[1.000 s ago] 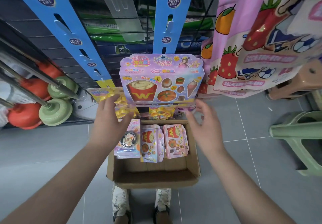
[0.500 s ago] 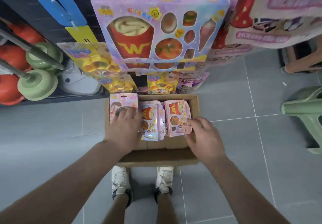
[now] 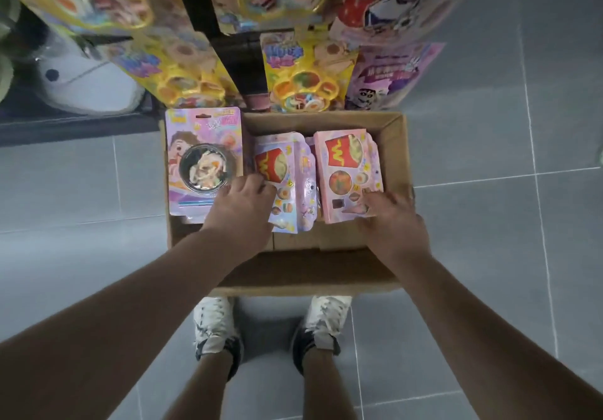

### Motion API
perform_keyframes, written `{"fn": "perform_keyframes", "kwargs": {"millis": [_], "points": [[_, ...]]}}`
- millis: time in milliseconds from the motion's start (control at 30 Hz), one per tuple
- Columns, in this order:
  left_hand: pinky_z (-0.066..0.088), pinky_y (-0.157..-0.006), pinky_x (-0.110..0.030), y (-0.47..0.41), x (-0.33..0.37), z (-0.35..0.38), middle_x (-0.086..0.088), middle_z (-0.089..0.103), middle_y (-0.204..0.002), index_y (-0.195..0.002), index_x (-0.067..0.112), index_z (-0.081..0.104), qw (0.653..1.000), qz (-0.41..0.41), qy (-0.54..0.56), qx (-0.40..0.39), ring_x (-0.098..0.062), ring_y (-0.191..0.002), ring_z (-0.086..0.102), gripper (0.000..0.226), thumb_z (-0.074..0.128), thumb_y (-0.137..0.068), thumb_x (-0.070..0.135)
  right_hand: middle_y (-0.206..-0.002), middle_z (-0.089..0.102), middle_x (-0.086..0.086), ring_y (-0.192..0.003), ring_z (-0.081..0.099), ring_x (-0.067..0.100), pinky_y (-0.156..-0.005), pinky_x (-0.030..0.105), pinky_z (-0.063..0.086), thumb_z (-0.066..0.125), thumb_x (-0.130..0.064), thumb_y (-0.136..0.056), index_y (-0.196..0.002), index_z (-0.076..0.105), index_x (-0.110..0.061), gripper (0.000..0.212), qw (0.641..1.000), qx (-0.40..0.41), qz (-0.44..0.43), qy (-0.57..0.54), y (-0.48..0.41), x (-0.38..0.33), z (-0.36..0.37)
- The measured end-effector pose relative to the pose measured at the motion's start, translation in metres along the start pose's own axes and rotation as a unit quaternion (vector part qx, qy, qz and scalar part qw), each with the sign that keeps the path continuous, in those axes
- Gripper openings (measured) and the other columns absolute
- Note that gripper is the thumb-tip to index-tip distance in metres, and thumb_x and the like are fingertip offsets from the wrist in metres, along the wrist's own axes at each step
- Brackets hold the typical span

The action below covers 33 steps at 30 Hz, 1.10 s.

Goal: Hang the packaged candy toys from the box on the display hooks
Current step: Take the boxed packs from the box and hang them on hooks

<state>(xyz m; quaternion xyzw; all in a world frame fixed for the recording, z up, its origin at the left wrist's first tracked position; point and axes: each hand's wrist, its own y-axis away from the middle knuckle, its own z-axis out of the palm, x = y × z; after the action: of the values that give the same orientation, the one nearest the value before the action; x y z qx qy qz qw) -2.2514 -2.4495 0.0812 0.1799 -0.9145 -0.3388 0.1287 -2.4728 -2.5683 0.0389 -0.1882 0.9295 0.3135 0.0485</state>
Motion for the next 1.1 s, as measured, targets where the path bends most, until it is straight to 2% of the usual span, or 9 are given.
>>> {"fn": "perform_keyframes", "kwargs": {"millis": [200, 267, 333, 433, 633, 767, 833, 933, 1100], "points": [[0.037, -0.113, -0.04, -0.021, -0.005, 0.016, -0.004, 0.035, -0.153, -0.151, 0.022, 0.036, 1.0, -0.001, -0.006, 0.002, -0.027, -0.14, 0.038, 0.063, 0.065, -0.096, 0.036, -0.12, 0.063, -0.002, -0.095, 0.058, 0.017, -0.066, 0.025, 0.044, 0.061, -0.064, -0.089, -0.132, 0.055, -0.023, 0.059, 0.936, -0.116, 0.243, -0.225, -0.035, -0.001, 0.033], [0.037, -0.113, -0.039, -0.027, -0.009, 0.018, -0.004, 0.034, -0.154, -0.15, 0.022, 0.037, 1.0, -0.002, -0.006, 0.0, -0.027, -0.14, 0.038, 0.061, 0.063, -0.097, 0.035, -0.127, 0.06, 0.001, -0.111, 0.059, 0.023, -0.085, 0.037, 0.054, 0.067, -0.062, -0.086, -0.134, 0.051, -0.021, 0.065, 0.863, -0.143, 0.333, -0.351, -0.047, -0.004, 0.046], [0.037, -0.113, -0.04, -0.032, -0.013, 0.018, -0.005, 0.034, -0.154, -0.15, 0.022, 0.038, 1.0, -0.005, -0.004, 0.0, -0.028, -0.141, 0.037, 0.059, 0.062, -0.098, 0.036, -0.132, 0.06, 0.003, -0.121, 0.059, 0.028, -0.095, 0.044, 0.053, 0.076, -0.056, -0.082, -0.132, 0.053, -0.019, 0.067, 0.754, -0.155, 0.389, -0.506, -0.056, -0.006, 0.06], [0.037, -0.113, -0.042, -0.036, -0.017, 0.019, -0.006, 0.035, -0.153, -0.151, 0.021, 0.039, 1.0, 0.01, 0.003, 0.008, -0.03, -0.14, 0.037, 0.06, 0.062, -0.098, 0.036, -0.127, 0.061, 0.008, -0.115, 0.06, 0.025, -0.097, 0.043, 0.051, 0.076, -0.039, -0.089, -0.13, 0.056, -0.013, 0.053, 0.655, -0.139, 0.41, -0.619, -0.067, -0.011, 0.07], [0.036, -0.117, -0.044, -0.034, -0.014, 0.019, -0.006, 0.036, -0.154, -0.153, 0.021, 0.038, 0.999, 0.022, 0.034, 0.001, -0.03, -0.143, 0.036, 0.066, 0.066, -0.096, 0.038, -0.084, 0.06, 0.004, -0.092, 0.059, 0.017, -0.104, 0.04, 0.05, 0.074, -0.023, -0.093, -0.096, 0.062, -0.009, 0.018, 0.573, -0.112, 0.453, -0.674, -0.061, -0.009, 0.065], [0.038, -0.116, -0.045, -0.033, -0.013, 0.015, -0.007, 0.04, -0.151, -0.152, 0.019, 0.041, 0.996, 0.015, 0.087, -0.004, -0.031, -0.141, 0.038, 0.064, 0.066, -0.096, 0.039, -0.107, 0.07, 0.009, -0.102, 0.067, 0.02, -0.094, 0.045, 0.056, 0.07, -0.016, -0.095, -0.106, 0.061, -0.011, 0.016, 0.539, -0.094, 0.407, -0.731, -0.044, -0.004, 0.051], [0.038, -0.116, -0.044, -0.032, -0.011, 0.01, -0.006, 0.042, -0.15, -0.151, 0.02, 0.042, 0.991, 0.007, 0.131, 0.005, -0.03, -0.141, 0.039, 0.065, 0.068, -0.095, 0.04, -0.115, 0.073, 0.009, -0.107, 0.069, 0.024, -0.089, 0.045, 0.058, 0.067, -0.018, -0.097, -0.118, 0.059, -0.017, 0.022, 0.547, -0.114, 0.359, -0.748, -0.031, 0.0, 0.044], [0.039, -0.113, -0.042, -0.028, -0.007, 0.001, -0.004, 0.043, -0.149, -0.151, 0.022, 0.039, 0.972, -0.036, 0.233, 0.004, -0.027, -0.141, 0.041, 0.071, 0.071, -0.092, 0.045, -0.125, 0.071, 0.005, -0.114, 0.068, 0.022, -0.091, 0.038, 0.057, 0.062, -0.032, -0.1, -0.13, 0.055, -0.023, 0.032, 0.641, -0.142, 0.298, -0.693, -0.007, 0.009, 0.036], [0.058, -0.097, -0.045, -0.023, -0.021, 0.009, 0.008, 0.067, -0.127, -0.14, 0.027, 0.049, 0.878, -0.11, 0.464, -0.035, -0.016, -0.114, 0.067, 0.104, 0.073, -0.058, 0.086, -0.129, 0.07, -0.002, -0.117, 0.069, 0.02, -0.088, 0.038, 0.06, 0.047, -0.043, -0.104, -0.14, 0.051, -0.029, 0.039, 0.744, -0.161, 0.146, -0.631, 0.028, 0.015, 0.019]]}}
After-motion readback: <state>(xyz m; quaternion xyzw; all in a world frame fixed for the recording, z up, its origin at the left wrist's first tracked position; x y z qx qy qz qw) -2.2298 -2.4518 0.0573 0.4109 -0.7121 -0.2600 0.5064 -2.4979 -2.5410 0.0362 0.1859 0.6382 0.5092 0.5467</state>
